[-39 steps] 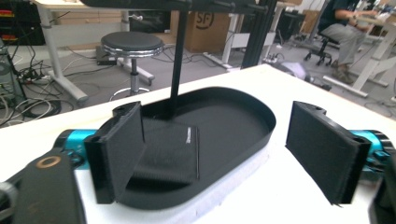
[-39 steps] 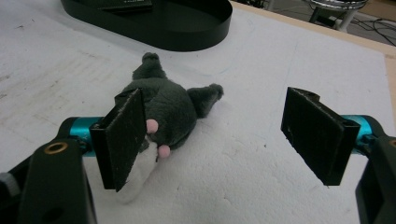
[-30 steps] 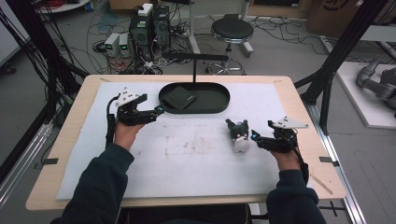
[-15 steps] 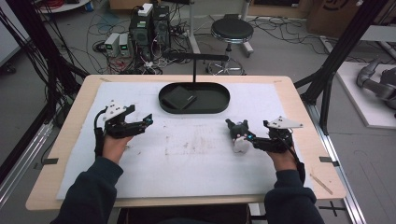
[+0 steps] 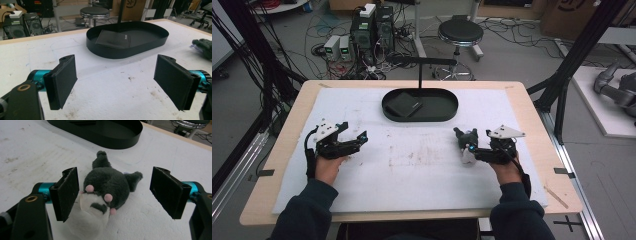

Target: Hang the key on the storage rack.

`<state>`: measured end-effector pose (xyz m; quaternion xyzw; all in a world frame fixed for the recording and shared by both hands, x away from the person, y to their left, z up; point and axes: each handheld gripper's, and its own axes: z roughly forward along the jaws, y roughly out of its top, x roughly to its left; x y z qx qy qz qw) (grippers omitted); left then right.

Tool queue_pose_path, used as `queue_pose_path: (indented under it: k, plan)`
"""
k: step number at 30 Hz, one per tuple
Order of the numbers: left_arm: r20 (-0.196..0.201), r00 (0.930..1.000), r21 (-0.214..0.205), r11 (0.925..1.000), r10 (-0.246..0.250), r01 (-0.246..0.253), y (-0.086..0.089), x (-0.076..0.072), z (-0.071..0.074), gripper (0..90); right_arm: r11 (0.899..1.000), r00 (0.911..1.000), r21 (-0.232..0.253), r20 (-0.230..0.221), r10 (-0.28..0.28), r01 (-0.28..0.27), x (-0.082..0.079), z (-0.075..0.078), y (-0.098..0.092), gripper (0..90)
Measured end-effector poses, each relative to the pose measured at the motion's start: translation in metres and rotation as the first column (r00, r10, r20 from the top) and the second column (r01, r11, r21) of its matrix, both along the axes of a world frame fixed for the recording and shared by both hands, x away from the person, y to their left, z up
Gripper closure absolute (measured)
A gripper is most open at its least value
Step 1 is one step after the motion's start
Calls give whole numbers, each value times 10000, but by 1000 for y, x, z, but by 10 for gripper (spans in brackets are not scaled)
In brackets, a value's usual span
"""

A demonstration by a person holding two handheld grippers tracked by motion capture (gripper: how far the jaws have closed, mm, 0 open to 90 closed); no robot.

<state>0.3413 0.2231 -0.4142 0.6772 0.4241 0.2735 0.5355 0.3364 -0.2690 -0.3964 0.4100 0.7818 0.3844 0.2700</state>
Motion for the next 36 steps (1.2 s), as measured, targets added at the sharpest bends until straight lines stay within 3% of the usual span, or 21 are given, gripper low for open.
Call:
queue_pose_path:
  k: [9,12,14,15,18,20,21,23,25,27,28,29,30,31,33,34,36]
  plan:
    - [-184,9998,103,9999,-45,47,-1,3,-4,184,9914,9985,-1308,-533,-140,69,12,-16,30,231]
    - [-220,9997,121,9999,-67,70,0,3,-5,186,9742,9976,-2256,-680,-134,-23,15,-25,40,231]
    - [-212,9998,102,9999,-64,66,0,2,-5,187,9456,9971,-3251,-655,-377,144,17,-31,45,259]
    - [-200,9998,85,9999,-61,63,0,2,-5,189,9407,9974,-3390,-633,-343,108,17,-31,44,285]
    - [-213,9998,60,10000,-19,20,2,1,-5,190,9505,9950,-3099,-858,-502,212,17,-26,36,441]
    - [-193,9998,1,10000,26,-26,3,1,-5,191,9672,9936,-2528,-998,-522,254,17,-21,29,516]
    - [-181,9998,-21,10000,45,-45,4,1,-4,191,9783,9930,-2059,-1094,-439,205,16,-18,25,539]
    - [-163,9998,-54,10000,64,-65,5,0,-4,193,9979,9911,-616,-1329,98,-181,16,-12,17,546]
    - [-165,9998,-106,9999,90,-92,6,1,-4,194,9969,9845,505,-1616,681,-607,16,-10,13,547]
    - [-184,9998,-111,9999,106,-108,6,1,-4,195,9787,9683,1857,-2149,1272,-873,18,-10,7,546]
    - [-192,9998,-112,9999,103,-105,7,1,-4,196,9719,9637,2174,-2274,1400,-899,19,-11,4,543]
    - [-189,9998,-118,9999,101,-103,7,1,-4,196,9689,9575,2351,-2532,1382,-777,21,-13,1,537]
    - [-195,9998,-136,9999,73,-76,7,1,-4,196,9724,9585,2292,-2651,1044,-425,21,-14,-2,528]
    - [-203,9998,-129,9999,65,-68,7,1,-4,196,9799,9651,1995,-2554,582,-63,22,-16,-5,513]
    - [-210,9998,-105,9999,63,-65,7,1,-4,197,9887,9697,1333,-2417,-350,689,22,-19,-11,462]
    - [-208,9998,-103,9999,79,-81,8,1,-4,197,9883,9701,1069,-2284,-819,1086,22,-18,-13,410]
    - [-209,9997,-137,9998,108,-111,8,1,-4,197,9835,9724,632,-1726,-1566,1696,21,-15,-17,392]
